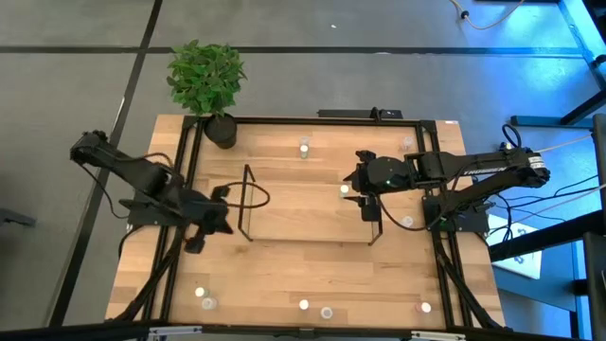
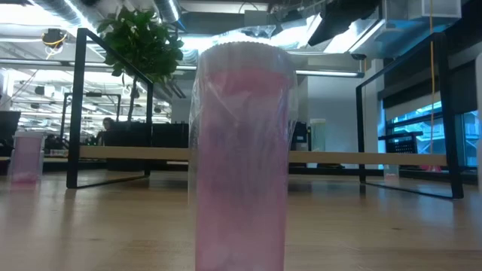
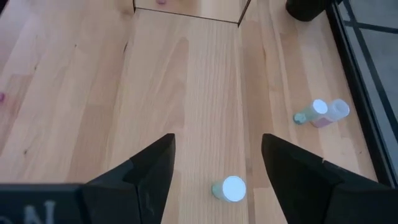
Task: Pick and place medicine bottles onto shelf by color
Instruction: Put the left pink pill bottle on the shelf
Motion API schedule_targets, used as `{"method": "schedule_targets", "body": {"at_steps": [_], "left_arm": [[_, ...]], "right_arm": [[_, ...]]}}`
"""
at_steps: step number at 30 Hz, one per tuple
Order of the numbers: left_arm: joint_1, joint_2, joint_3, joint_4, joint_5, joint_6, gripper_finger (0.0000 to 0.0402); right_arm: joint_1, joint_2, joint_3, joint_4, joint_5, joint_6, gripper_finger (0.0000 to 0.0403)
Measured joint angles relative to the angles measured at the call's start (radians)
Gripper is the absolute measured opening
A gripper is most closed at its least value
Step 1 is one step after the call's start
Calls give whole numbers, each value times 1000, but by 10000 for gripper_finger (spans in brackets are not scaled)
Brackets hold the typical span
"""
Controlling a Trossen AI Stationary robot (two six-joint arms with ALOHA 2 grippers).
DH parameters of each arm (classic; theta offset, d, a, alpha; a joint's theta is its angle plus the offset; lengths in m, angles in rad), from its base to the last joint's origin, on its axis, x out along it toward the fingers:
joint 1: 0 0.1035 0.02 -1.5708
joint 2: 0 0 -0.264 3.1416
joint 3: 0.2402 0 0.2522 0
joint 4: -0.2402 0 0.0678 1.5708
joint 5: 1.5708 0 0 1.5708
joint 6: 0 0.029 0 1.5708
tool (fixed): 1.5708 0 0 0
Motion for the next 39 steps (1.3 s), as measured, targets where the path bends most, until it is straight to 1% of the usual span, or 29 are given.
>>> {"method": "schedule_targets", "body": {"at_steps": [3,5,8,12,19,24,26,30,32,34,39], "left_arm": [[-45,1,67,-138,-74,-89,0],[-63,2,81,-186,-100,-144,0],[-77,8,72,-229,-102,-225,0],[-91,49,58,-301,-101,-329,0],[-113,122,57,-312,-101,-334,0],[-120,140,57,-311,-101,-334,0],[-120,141,57,-311,-101,-334,0],[-120,140,57,-310,-123,-355,0],[-120,140,57,-310,-140,-358,0],[-120,140,57,-310,-146,-357,0],[-120,140,57,-310,-146,-357,0]], "right_arm": [[0,0,0,7,0,0,242],[0,0,0,7,0,-1,242],[0,0,0,15,0,-2,242],[0,0,0,14,0,-3,242],[0,0,0,14,0,3,242],[0,0,0,14,-14,15,242],[-1,0,0,19,-97,-25,242],[0,0,0,45,-336,-112,242],[0,0,0,64,-428,-139,242],[0,0,0,76,-468,-160,242],[0,0,0,73,-471,-157,242]]}}
